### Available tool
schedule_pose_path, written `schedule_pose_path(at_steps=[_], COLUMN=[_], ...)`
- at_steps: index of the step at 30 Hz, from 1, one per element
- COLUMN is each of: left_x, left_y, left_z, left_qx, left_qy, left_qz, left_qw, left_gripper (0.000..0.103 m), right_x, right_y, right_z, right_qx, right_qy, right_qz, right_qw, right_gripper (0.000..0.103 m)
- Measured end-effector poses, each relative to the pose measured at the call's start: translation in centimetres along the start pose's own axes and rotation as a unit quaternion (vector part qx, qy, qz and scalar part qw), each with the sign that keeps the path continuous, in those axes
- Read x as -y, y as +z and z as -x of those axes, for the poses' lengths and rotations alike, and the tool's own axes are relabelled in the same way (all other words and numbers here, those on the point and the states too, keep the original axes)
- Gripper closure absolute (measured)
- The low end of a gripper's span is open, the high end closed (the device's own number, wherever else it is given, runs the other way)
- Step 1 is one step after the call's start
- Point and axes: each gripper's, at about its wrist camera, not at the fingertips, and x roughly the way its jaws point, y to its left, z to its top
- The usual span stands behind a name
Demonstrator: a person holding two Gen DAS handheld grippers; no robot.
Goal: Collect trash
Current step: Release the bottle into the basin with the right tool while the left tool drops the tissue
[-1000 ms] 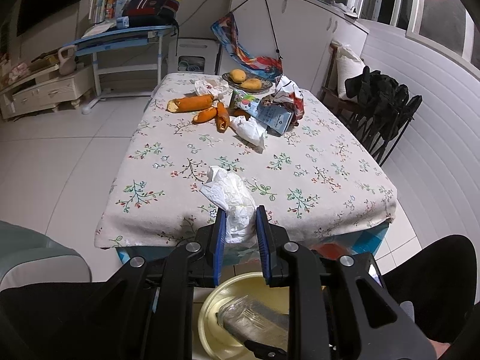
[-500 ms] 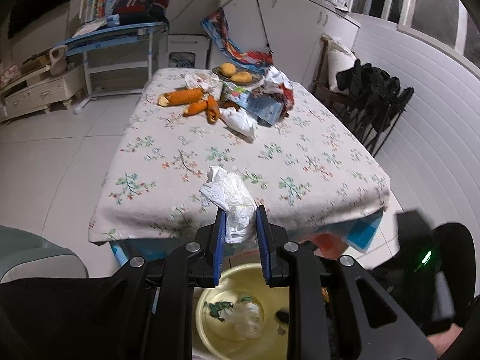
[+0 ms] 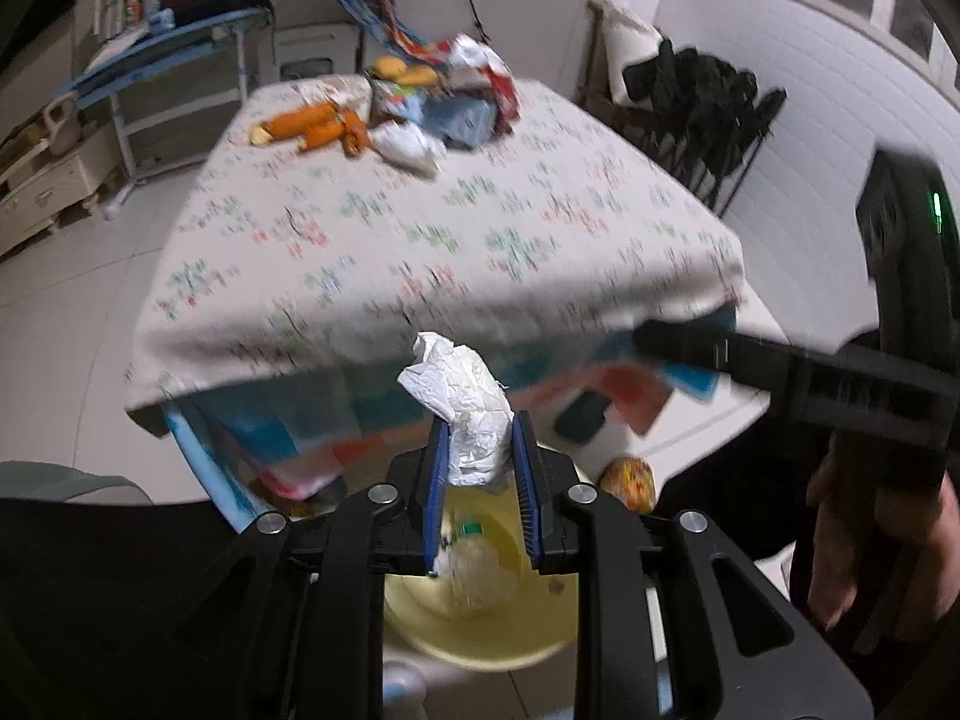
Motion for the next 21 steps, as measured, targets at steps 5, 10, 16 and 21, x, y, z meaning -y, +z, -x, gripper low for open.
schedule_pose_path(at_steps=[5,10,16,21], left_x=[1.0,0.5,-0.3,-0.7], left_y=[-0.7,-0.5,0.1,0.4], left_z=[-0.5,0.1,0.6,1.2], left_qx=[-0.022,-0.004,0.029,0.055], left_qy=[0.016,0.047,0.086,0.107], left_qz=[-0.015,-0.002,0.014,0.024], left_qw=[0.9995,0.9989,0.9958,0.9925], left_gripper=[0.047,0.031,0.023,0.02], right_x=[0.5,0.9,1.2,1.1], right_y=[0.2,0.2,0.0,0.0], right_z=[0.1,0.3,0.6,0.8], right_qx=[0.008,0.015,0.024,0.034], right_qy=[-0.002,-0.009,-0.014,-0.019], right_qz=[-0.01,-0.017,-0.019,-0.012], right_qw=[1.0,1.0,0.999,0.999], right_gripper=[0.021,0.019,0.017,0.017])
